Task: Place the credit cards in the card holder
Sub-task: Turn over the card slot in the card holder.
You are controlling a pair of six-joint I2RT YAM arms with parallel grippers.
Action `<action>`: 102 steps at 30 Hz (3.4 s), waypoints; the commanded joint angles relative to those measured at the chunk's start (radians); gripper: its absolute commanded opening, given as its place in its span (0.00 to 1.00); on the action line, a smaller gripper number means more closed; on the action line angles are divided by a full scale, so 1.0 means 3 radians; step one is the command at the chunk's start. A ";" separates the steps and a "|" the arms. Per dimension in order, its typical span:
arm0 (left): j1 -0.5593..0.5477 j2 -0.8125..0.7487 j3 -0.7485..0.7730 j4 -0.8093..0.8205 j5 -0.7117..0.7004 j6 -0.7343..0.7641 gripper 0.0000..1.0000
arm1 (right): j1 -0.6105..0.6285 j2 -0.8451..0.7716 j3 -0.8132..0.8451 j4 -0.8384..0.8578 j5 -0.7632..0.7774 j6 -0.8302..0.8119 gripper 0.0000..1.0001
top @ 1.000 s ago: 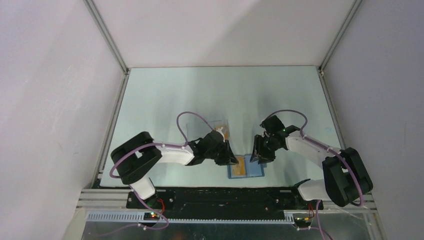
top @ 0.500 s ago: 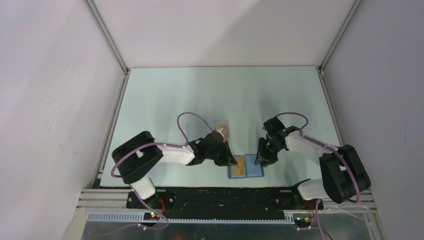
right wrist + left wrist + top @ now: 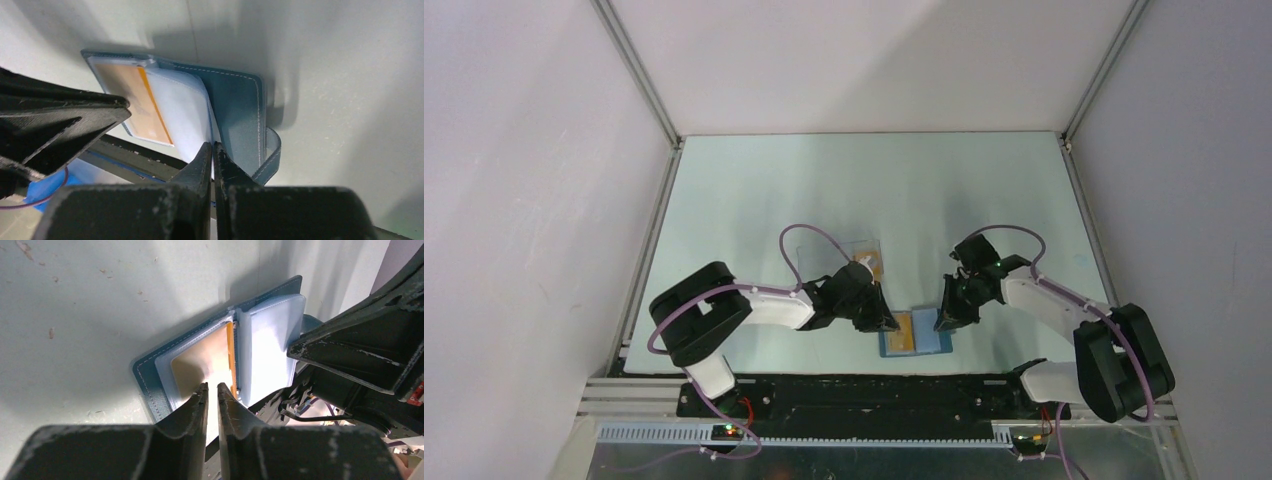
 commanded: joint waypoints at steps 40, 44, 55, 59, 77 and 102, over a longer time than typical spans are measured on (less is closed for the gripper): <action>0.0196 -0.0930 -0.0084 -0.0406 -0.0157 0.0304 0.32 | 0.0372 0.0191 0.0303 0.0544 -0.0969 0.0031 0.37; 0.0235 -0.1026 -0.0166 -0.0405 -0.0127 0.0306 0.32 | 0.0466 0.0350 0.0306 0.0676 -0.0967 0.0040 0.50; 0.0244 -0.1093 -0.0255 -0.0391 -0.0109 0.0292 0.31 | 0.0651 0.0600 0.0301 0.1021 -0.1175 0.0060 0.62; 0.0244 -0.1120 -0.0267 -0.0389 -0.0142 0.0291 0.31 | 0.0705 0.0692 0.0301 0.1121 -0.1185 0.0060 0.62; 0.0375 -0.1312 -0.0376 -0.0381 -0.0148 0.0282 0.43 | 0.0732 0.0739 0.0280 0.1155 -0.0995 -0.0093 0.81; 0.1470 -0.1882 -0.0263 -0.0729 0.0321 0.0680 0.49 | 0.0260 0.0400 0.0617 0.0732 -0.1026 -0.0352 0.83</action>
